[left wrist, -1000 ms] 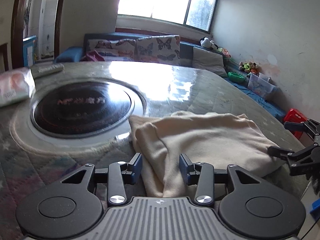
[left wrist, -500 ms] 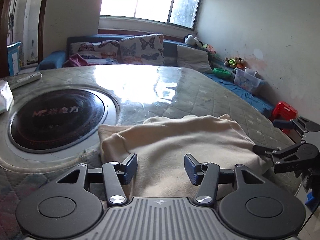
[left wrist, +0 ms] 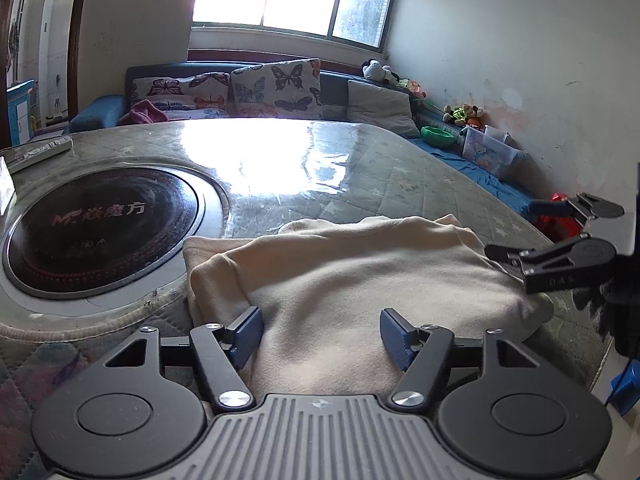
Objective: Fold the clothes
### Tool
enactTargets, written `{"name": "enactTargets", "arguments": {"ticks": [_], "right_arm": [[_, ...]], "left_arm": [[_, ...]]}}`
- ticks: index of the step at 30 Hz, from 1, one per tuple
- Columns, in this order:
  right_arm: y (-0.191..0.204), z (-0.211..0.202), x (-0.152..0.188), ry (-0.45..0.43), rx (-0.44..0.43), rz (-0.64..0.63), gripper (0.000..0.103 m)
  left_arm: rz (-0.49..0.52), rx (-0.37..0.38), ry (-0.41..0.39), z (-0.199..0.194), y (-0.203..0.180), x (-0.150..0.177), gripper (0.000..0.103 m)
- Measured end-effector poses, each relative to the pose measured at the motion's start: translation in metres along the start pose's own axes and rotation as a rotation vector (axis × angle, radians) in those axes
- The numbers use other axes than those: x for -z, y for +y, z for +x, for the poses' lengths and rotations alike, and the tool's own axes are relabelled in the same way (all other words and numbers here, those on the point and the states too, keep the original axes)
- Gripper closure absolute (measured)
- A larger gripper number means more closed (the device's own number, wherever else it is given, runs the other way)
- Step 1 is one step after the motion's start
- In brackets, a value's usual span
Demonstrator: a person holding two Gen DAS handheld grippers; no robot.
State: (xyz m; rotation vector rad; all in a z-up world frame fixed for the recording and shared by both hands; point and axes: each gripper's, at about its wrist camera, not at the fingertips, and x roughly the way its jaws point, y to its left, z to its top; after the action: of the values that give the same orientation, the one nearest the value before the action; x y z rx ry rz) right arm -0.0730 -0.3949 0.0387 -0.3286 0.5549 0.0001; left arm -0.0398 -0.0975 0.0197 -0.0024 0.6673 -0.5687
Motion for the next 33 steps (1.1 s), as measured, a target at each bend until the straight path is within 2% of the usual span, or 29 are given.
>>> {"name": "enactTargets", "arguments": {"ticks": [5, 9, 14, 20, 27, 29, 33], "right_arm": [[0.005, 0.020, -0.017, -0.011, -0.007, 0.001, 0.000], [0.007, 0.042, -0.016, 0.051, -0.012, 0.006, 0.000], [-0.004, 0.039, -0.015, 0.068, -0.013, 0.057, 0.000], [0.008, 0.037, -0.042, 0.006, -0.076, 0.014, 0.000], [0.033, 0.070, -0.050, 0.074, -0.111, -0.040, 0.000], [0.029, 0.070, -0.051, 0.079, -0.119, -0.015, 0.000], [0.024, 0.052, -0.052, 0.032, -0.105, -0.013, 0.000]], "left_arm": [[0.000, 0.003, -0.001, 0.000, -0.001, 0.001, 0.030], [-0.003, 0.010, -0.002, -0.001, 0.000, 0.000, 0.029], [-0.009, 0.018, -0.004, -0.001, 0.003, 0.001, 0.026], [-0.013, 0.023, -0.008, 0.001, 0.003, 0.002, 0.023], [-0.008, 0.023, -0.009, 0.001, 0.002, 0.002, 0.022], [-0.010, 0.022, -0.008, 0.000, 0.003, 0.002, 0.022], [-0.016, 0.020, -0.008, 0.000, 0.004, 0.002, 0.021]]}}
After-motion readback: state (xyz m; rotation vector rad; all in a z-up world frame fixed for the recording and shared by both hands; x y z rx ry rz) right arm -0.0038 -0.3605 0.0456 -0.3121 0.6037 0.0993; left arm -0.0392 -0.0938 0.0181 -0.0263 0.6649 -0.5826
